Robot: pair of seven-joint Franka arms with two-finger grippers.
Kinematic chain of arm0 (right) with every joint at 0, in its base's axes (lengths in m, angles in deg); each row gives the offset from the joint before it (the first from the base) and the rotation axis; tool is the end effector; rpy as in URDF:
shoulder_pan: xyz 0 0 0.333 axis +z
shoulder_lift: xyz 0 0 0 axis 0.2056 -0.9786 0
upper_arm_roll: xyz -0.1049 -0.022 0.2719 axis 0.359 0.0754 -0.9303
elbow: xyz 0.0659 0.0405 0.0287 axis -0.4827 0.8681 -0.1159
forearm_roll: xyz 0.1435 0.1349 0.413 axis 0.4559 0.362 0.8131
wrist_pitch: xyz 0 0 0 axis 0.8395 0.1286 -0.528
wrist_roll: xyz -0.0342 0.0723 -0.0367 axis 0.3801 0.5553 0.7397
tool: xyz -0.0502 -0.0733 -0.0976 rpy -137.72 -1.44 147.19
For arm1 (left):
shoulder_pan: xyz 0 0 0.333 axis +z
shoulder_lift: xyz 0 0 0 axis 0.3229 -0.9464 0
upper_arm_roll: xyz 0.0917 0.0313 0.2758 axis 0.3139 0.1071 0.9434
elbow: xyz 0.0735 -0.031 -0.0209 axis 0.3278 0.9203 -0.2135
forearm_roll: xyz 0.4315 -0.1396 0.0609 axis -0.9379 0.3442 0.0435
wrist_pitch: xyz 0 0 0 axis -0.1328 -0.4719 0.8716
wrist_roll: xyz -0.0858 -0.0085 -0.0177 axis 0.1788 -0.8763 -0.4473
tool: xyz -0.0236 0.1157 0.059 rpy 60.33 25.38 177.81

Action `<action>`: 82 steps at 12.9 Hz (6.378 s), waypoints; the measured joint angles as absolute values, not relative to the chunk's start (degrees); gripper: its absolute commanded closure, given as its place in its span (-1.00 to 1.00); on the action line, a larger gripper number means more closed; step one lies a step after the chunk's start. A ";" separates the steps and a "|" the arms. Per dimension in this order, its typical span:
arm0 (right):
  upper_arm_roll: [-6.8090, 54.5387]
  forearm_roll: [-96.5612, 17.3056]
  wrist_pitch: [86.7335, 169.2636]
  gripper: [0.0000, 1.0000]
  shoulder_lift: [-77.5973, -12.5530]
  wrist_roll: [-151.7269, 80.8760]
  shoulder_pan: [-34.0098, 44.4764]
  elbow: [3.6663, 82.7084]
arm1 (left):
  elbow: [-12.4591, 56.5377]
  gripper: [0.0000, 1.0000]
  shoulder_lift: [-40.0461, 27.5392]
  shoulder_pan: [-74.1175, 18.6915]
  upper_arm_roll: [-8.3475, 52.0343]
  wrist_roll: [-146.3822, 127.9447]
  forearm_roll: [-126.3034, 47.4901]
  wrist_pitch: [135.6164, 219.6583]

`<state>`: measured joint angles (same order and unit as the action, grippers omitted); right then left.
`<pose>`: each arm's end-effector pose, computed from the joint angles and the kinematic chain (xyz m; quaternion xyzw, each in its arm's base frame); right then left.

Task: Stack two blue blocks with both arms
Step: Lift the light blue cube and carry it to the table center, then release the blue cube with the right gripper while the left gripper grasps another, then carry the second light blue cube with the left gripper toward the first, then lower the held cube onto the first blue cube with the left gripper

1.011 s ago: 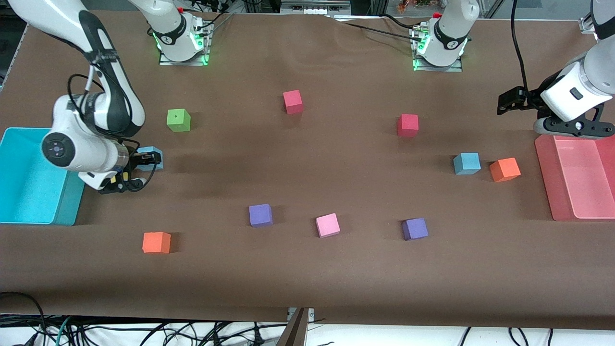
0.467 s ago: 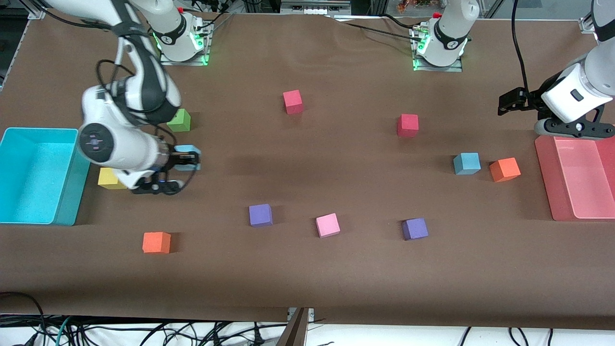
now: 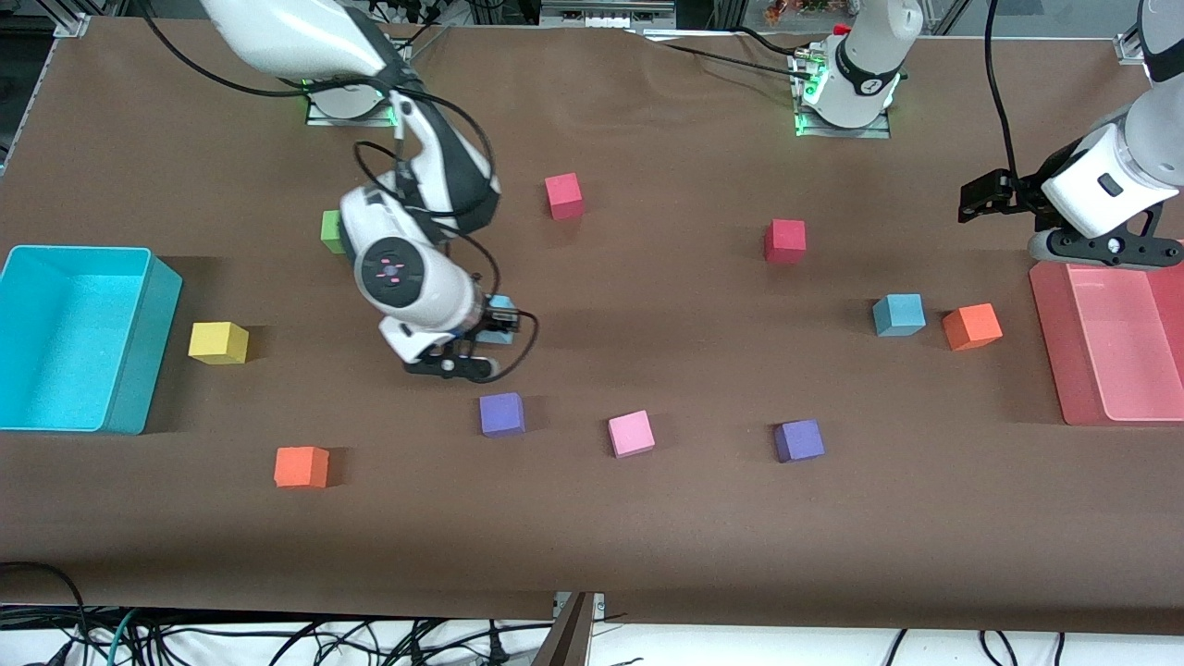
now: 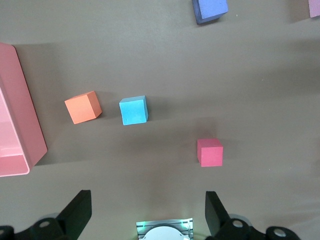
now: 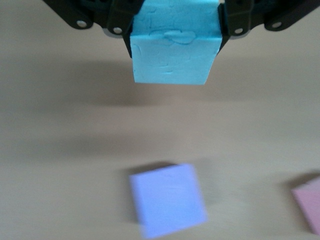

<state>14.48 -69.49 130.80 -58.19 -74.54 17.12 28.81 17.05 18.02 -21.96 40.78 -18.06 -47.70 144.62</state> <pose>0.6282 0.4110 0.2222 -0.9958 0.0468 0.0616 0.0483 0.6035 -0.0272 0.5117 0.9936 -0.0418 -0.1046 0.0059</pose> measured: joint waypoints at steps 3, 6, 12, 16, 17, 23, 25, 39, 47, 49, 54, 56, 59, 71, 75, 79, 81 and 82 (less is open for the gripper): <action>14.49 -69.49 136.86 0.37 -64.29 -81.14 22.03 24.37 | 17.44 -1.00 17.51 -21.87 40.94 -18.06 -47.70 144.75; 14.53 -69.49 142.04 0.36 -68.77 -82.06 24.58 23.05 | 19.08 -1.00 16.74 -21.82 41.12 -18.06 -47.70 146.77; 14.68 -69.75 145.26 -1.00 -71.00 -82.05 25.38 22.45 | 30.94 -1.00 16.05 -21.66 41.32 -18.39 -47.72 161.79; 14.69 -74.51 145.46 -1.00 -71.72 -82.00 26.20 22.42 | 43.85 -1.00 14.34 -19.68 41.48 -21.03 -47.75 180.73; 14.71 -75.23 145.46 -1.00 -71.71 -82.00 26.46 22.29 | 46.26 -1.00 13.29 -19.10 41.49 -21.36 -47.91 184.51; 15.99 -75.77 140.58 -1.00 -68.35 -76.68 24.58 19.47 | 50.39 -1.00 4.76 -16.57 41.55 -21.73 -50.42 196.27; 16.01 -75.73 133.99 -1.00 -64.37 -72.68 22.80 19.11 | 50.42 -1.00 2.52 -16.57 41.48 -21.73 -50.43 197.12; 19.52 -43.25 139.92 -1.00 -53.07 -34.34 20.64 36.23 | 34.50 1.00 7.91 -22.17 37.68 -17.59 -46.07 173.37; 19.55 4.21 157.48 -1.00 -51.17 26.29 21.80 55.53 | 17.61 1.00 -0.45 -38.69 30.07 13.91 -45.72 168.74; 19.54 14.77 160.56 -1.00 -52.39 42.55 22.94 56.63 | 12.58 1.00 -5.92 -42.48 30.11 18.11 -45.71 169.34; 19.55 33.63 162.42 -1.00 -56.63 70.65 24.52 56.37 | -1.70 1.00 -19.07 -49.41 33.18 24.66 -45.71 172.27; 19.54 34.87 162.35 -1.00 -57.43 74.92 24.64 55.51 | -4.83 1.00 -22.94 -51.75 34.64 26.85 -45.71 175.68; 19.53 37.74 161.73 -1.00 -58.61 78.57 25.21 54.85 | -6.05 1.00 -25.85 -53.57 35.19 29.54 -45.71 179.49; 19.53 38.04 160.52 -1.00 -60.02 79.85 25.60 53.85 | -6.18 1.00 -28.74 -59.12 36.82 35.14 -45.71 181.54; 19.53 38.04 160.51 -1.00 -60.14 79.87 25.60 53.84 | -6.26 0.01 -28.81 -59.84 37.42 35.84 -45.71 181.73; 19.53 38.04 160.51 -1.00 -60.15 79.88 25.60 53.82 | -6.26 -1.00 -29.01 -60.02 37.59 35.86 -45.71 181.91; 19.53 38.04 160.51 -0.99 -60.15 79.88 25.60 53.82 | -6.27 -1.00 -29.28 -60.18 37.61 35.86 -45.71 182.06; 19.53 38.04 160.51 -0.99 -60.15 79.88 25.60 53.80 | -6.27 -1.00 -29.32 -60.19 37.63 35.86 -45.71 182.10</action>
<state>19.53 38.04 160.51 -60.15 79.88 25.60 53.80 -6.27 -29.32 -60.19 37.63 35.86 -45.71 182.10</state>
